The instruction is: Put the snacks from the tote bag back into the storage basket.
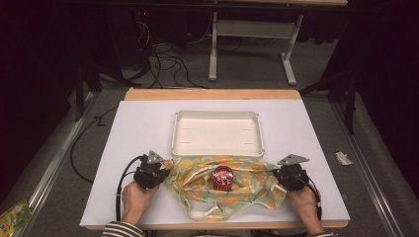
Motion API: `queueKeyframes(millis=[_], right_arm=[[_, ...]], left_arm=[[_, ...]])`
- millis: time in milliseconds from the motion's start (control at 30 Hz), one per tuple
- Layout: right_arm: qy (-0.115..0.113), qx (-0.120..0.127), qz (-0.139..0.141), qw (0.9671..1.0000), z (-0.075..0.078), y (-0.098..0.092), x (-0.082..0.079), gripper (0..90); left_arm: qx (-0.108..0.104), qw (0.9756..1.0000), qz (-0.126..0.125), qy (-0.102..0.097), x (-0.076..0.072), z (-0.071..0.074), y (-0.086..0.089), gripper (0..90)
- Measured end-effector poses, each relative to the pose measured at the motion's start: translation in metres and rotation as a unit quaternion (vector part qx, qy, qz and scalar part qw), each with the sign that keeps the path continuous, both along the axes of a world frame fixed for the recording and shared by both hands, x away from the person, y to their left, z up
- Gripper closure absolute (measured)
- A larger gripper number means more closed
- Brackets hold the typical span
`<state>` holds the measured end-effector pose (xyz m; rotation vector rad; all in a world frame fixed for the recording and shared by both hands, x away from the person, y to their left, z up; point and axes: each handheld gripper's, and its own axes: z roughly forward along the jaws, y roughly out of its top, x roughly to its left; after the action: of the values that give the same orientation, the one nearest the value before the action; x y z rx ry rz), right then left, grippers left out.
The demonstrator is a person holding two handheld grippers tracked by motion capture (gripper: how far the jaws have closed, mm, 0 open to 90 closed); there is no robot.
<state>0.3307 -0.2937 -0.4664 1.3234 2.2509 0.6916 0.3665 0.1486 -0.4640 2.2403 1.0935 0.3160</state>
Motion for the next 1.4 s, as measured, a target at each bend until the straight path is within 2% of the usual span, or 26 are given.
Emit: queueKeyframes(millis=[167,200,367,533,733,900,967,1067,1167,1333,1400], right_arm=[[0.001,-0.004,-0.001,1.0000,0.000,0.001,0.000,90.0],[0.001,-0.004,-0.001,1.0000,0.000,0.001,0.000,90.0],[0.001,-0.003,0.000,1.0000,0.000,0.000,0.000,90.0],[0.002,-0.003,-0.001,1.0000,0.001,0.001,0.000,90.0],[0.001,-0.002,-0.001,1.0000,0.001,0.001,0.000,90.0],[0.003,-0.001,-0.002,1.0000,0.001,0.001,0.001,90.0],[0.003,-0.001,-0.002,1.0000,0.001,0.001,0.001,90.0],[0.003,-0.002,-0.003,1.0000,0.001,0.001,0.001,90.0],[0.003,0.000,-0.002,1.0000,0.001,0.001,0.001,90.0],[0.004,-0.001,-0.002,1.0000,0.001,0.001,0.001,90.0],[0.004,0.000,-0.001,1.0000,0.001,0.001,0.001,90.0]], left_arm=[[0.003,1.0000,0.005,-0.001,0.000,-0.001,0.000,90.0],[0.001,1.0000,0.004,-0.006,-0.001,0.000,0.001,87.1],[-0.037,0.9988,0.001,-0.031,-0.015,0.016,0.005,70.8],[-0.059,0.9960,-0.008,-0.066,-0.032,0.038,0.001,59.0],[-0.076,0.9912,-0.028,-0.105,-0.053,0.063,-0.010,45.7],[-0.081,0.9877,-0.053,-0.123,-0.061,0.076,-0.028,39.0],[-0.074,0.9877,-0.063,-0.122,-0.059,0.077,-0.036,37.5],[-0.055,0.9899,-0.079,-0.105,-0.050,0.071,-0.051,36.0],[-0.035,0.9923,-0.082,-0.086,-0.038,0.061,-0.063,35.3],[0.013,0.9943,-0.076,-0.073,-0.020,0.046,-0.074,36.3],[0.035,0.9948,-0.066,-0.069,-0.013,0.040,-0.076,37.8]])
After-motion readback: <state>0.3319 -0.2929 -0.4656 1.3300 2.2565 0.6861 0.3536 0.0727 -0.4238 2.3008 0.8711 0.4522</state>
